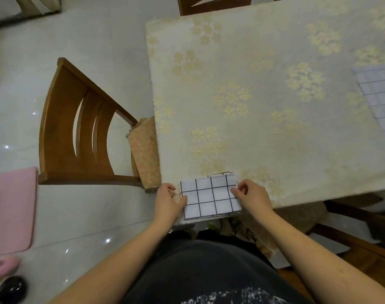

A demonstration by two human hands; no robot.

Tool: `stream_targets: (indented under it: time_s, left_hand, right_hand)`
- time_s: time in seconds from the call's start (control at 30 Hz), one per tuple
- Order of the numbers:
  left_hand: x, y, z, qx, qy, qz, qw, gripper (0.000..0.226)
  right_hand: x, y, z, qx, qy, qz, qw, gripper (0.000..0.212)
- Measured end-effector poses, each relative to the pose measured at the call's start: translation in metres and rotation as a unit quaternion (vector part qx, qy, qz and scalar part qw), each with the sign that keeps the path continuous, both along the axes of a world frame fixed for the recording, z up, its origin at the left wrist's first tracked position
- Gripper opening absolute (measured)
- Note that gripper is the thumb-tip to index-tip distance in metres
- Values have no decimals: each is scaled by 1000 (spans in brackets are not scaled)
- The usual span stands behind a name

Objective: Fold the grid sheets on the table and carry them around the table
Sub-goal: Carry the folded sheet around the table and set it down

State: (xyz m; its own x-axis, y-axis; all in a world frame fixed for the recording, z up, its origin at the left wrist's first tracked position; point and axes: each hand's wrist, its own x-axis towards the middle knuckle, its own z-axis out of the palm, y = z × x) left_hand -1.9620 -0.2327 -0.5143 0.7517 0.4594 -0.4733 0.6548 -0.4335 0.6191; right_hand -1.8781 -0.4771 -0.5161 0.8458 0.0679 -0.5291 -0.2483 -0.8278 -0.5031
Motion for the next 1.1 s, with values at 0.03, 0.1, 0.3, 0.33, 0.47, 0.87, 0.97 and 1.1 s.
stream_targets:
  time_s: [0.03, 0.1, 0.3, 0.33, 0.47, 0.87, 0.97, 1.1]
  left_hand:
    - [0, 1, 2, 47, -20, -29, 998, 39]
    - [-1, 1, 8, 136, -77, -112, 981, 42]
    - [-5, -11, -6, 294, -140, -399, 857, 65]
    - [-6, -14, -10, 298, -122, -425, 846, 69]
    - [-13, -16, -22, 288, -56, -466, 835, 76]
    - [-12, -2, -34, 253, 21, -457, 852, 97]
    - [-14, 5, -35, 248, 21, -456, 855, 99]
    - [-13, 10, -33, 249, -3, -462, 851, 86]
  right_hand:
    - [0, 0, 1, -8, -10, -1, 1000, 25]
    - [-3, -2, 4, -16, -43, -8, 999, 27]
    - [-7, 7, 3, 2, -169, 81, 982, 26]
    - [-8, 11, 2, -3, -188, 117, 975, 29]
    - [-23, 26, -12, -61, -261, 280, 922, 47]
    - [-22, 21, -32, -141, -142, 353, 914, 71]
    - [-22, 19, -32, -136, -129, 344, 920, 74]
    - [-22, 19, -34, -132, -130, 352, 917, 73]
